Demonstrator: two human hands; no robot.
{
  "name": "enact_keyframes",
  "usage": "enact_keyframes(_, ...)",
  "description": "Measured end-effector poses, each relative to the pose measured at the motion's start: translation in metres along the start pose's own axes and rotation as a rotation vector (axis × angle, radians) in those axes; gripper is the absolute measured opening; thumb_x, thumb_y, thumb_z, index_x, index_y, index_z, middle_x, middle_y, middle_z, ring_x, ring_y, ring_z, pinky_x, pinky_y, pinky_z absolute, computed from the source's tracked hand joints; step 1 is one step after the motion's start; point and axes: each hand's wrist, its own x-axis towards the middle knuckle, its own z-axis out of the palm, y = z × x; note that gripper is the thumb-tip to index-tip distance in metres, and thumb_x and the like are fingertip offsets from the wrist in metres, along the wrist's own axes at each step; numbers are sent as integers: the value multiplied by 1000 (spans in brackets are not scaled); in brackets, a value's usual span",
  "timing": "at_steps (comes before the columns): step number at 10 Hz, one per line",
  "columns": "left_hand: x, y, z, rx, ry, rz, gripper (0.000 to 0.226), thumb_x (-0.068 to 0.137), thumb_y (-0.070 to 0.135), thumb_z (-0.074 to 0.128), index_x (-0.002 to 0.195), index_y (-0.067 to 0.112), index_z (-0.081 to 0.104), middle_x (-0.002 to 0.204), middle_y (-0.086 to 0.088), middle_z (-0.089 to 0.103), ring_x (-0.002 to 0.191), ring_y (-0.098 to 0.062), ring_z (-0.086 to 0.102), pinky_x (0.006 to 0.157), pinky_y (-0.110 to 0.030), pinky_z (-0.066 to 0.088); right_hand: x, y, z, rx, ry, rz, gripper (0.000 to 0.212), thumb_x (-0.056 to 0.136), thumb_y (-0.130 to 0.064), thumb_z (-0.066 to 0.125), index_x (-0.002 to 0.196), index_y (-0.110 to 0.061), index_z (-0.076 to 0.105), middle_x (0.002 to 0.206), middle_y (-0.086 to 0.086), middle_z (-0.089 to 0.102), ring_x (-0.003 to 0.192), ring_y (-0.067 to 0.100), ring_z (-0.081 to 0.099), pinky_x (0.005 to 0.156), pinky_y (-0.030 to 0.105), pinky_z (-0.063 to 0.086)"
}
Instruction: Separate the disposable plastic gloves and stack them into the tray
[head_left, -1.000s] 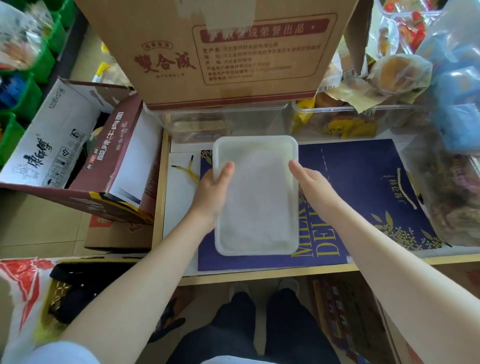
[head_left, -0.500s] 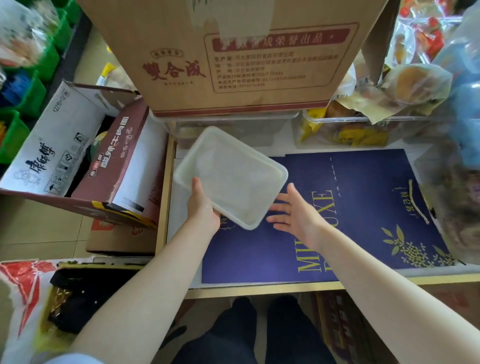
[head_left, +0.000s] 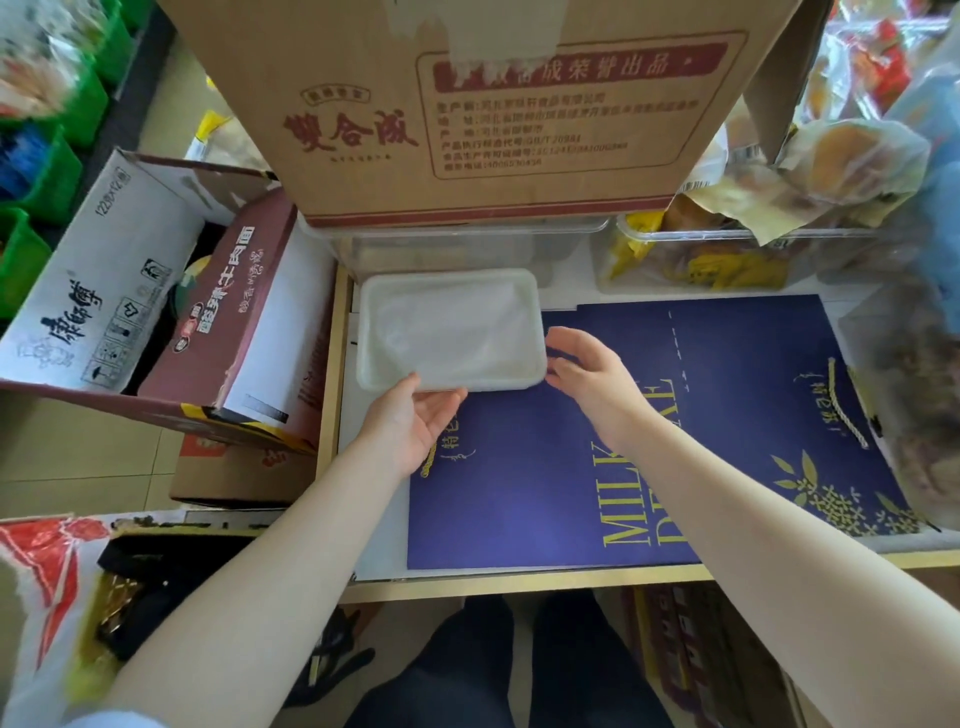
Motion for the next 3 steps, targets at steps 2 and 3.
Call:
enact_keyframes(2,5,0,1,90,-3,-24,41,102,34,35,121,0,49,88,-18,65,55,-20,69,46,-23,54,-4,-1,-4,-196,4,21,38,93,-8,48,129,-19,52,124,-6,57,114,11,53,93,23,42)
enact_keyframes(3,-8,1,-5,570,7,-62,60,94,59,33,109,6,58,93,-11,70,67,-21,69,51,-21,50,-17,-2,-12,-462,81,-54,37,95,-14,47,131,-18,48,115,-5,60,105,14,56,81,22,41)
